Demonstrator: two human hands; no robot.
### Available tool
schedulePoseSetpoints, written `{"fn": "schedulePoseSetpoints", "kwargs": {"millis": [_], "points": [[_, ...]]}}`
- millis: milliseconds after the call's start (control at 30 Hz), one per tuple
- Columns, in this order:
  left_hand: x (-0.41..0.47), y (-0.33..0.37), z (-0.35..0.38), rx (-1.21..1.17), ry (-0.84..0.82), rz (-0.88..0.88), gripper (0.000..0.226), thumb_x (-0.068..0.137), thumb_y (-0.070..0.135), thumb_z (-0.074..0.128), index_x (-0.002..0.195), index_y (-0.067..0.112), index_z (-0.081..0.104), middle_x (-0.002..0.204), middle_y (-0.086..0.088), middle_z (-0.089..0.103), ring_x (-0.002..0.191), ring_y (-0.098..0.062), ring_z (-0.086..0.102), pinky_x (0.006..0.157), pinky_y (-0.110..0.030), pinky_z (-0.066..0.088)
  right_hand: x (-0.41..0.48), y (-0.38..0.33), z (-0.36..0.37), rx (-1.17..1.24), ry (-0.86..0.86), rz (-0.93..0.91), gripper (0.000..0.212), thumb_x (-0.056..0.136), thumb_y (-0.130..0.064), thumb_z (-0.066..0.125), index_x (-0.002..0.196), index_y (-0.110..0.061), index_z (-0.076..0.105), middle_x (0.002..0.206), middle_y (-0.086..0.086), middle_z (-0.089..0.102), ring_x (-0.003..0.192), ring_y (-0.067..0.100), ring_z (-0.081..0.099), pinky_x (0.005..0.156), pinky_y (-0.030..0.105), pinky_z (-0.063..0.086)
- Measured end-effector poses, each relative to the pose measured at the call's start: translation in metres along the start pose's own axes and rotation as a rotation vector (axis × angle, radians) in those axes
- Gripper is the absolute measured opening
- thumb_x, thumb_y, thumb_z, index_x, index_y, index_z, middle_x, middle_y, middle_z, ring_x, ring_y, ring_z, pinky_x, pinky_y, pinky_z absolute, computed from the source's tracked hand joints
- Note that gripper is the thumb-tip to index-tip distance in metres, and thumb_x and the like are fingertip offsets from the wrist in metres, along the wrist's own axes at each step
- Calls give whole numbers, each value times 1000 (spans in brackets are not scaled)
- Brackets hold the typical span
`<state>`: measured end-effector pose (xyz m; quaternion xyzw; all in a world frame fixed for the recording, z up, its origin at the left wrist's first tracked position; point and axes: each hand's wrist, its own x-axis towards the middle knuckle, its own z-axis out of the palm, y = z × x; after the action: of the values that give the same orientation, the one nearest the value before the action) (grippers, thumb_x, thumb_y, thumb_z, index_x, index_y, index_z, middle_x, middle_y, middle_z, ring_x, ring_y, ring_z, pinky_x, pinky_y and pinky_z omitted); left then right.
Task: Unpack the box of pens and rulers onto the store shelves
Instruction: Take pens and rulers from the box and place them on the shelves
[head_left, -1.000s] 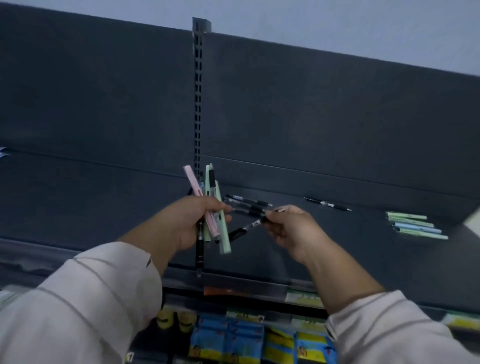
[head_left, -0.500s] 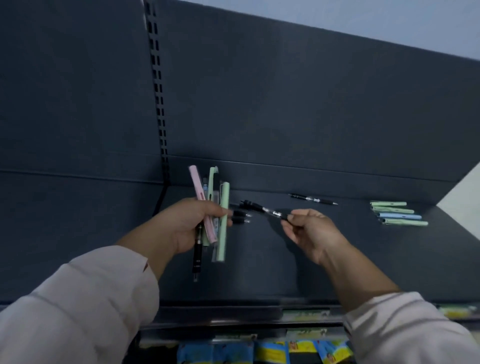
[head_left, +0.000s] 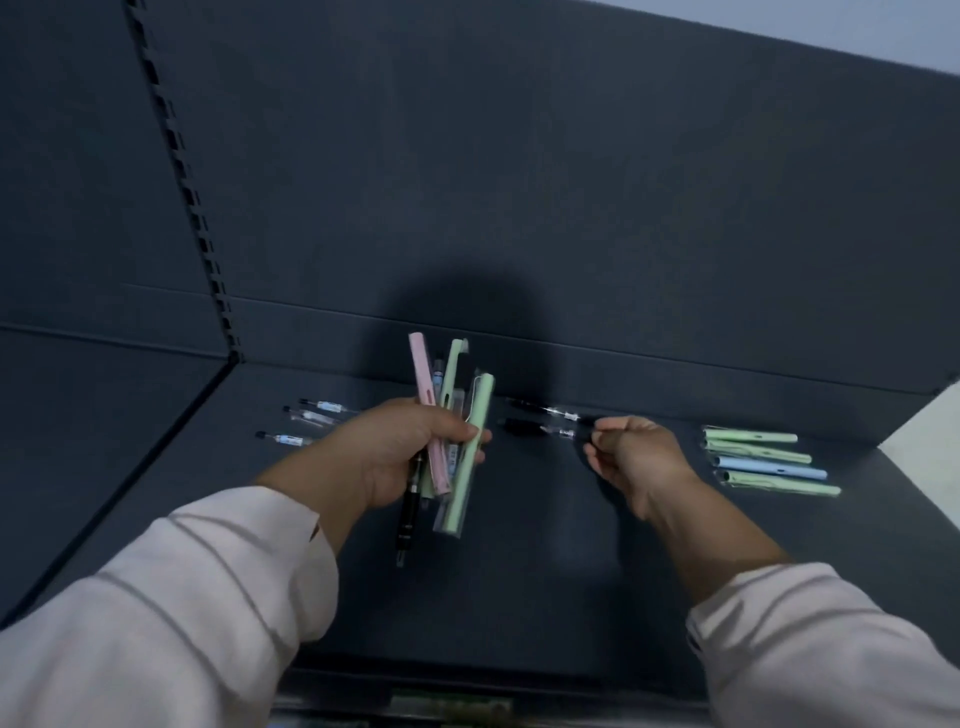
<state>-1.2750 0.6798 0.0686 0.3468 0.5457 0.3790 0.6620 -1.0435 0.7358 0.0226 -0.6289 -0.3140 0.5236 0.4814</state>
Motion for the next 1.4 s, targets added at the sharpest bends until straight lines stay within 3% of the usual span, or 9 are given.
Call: {"fn": "schedulePoseSetpoints", "kwargs": {"millis": [167,267,400,467,600,733,833,1167,1400], "points": [[17,-8,37,1,11,-5,15,84,1,62,98,6,66,91,-7,74,75,-16,70,69,-34,54,15,-7,-18,-484,-29,-268,23,91,-1,56,110,-13,60,100,4,62,52,18,56,46,24,48],[20,-11,53,-39,46,-11,16,84,0,61,99,5,66,91,-9,74,73,-17,70,71,-35,55,3,-19,-17,-577,-146,-432,9,90,-13,60,98,-17,63,95,3,66,50,13,59,51,25,49],[22,-9,67,-56,102,-8,21,84,0,62,104,0,63,87,-14,68,57,-14,67,48,-22,54,-29,-22,2,-364,-589,-106,10,91,-25,62,92,-15,63,86,2,66,68,13,60,58,23,50],[22,-6,69,-26,99,8,15,84,0,61,99,3,64,84,-12,66,59,-15,67,47,-21,52,-33,-19,9,-249,-666,9,8,91,-23,63,91,-15,61,84,3,66,72,14,60,62,25,51],[27,-1,66,12,42,30,14,86,-4,59,95,3,67,88,-12,70,79,-20,67,66,-28,55,-30,-18,14,-90,-614,95,12,93,-17,59,82,-16,57,75,0,65,66,12,60,59,25,48],[28,1,69,9,-27,32,17,88,-7,55,98,2,65,83,-15,70,68,-23,68,60,-33,58,-29,-20,16,82,-532,142,12,98,-14,48,88,-11,53,77,7,64,70,21,63,63,37,55],[32,2,68,20,-36,37,18,88,-7,54,102,0,63,85,-18,67,65,-23,65,55,-31,57,-29,-21,16,146,-471,154,10,99,-10,43,95,-10,52,76,6,61,65,18,61,57,33,52],[43,-5,56,285,-85,-41,32,79,-14,60,106,4,61,88,-15,65,80,-28,64,71,-38,53,-19,-19,13,-34,-366,-18,14,86,-18,68,96,-18,58,77,-2,58,61,9,47,49,22,36],[48,-12,56,352,-113,-70,33,77,-12,64,106,4,61,91,-16,68,79,-28,66,67,-32,55,-12,-15,5,-80,-406,32,9,87,-10,65,83,-19,63,64,-5,55,51,7,41,44,19,32]]}}
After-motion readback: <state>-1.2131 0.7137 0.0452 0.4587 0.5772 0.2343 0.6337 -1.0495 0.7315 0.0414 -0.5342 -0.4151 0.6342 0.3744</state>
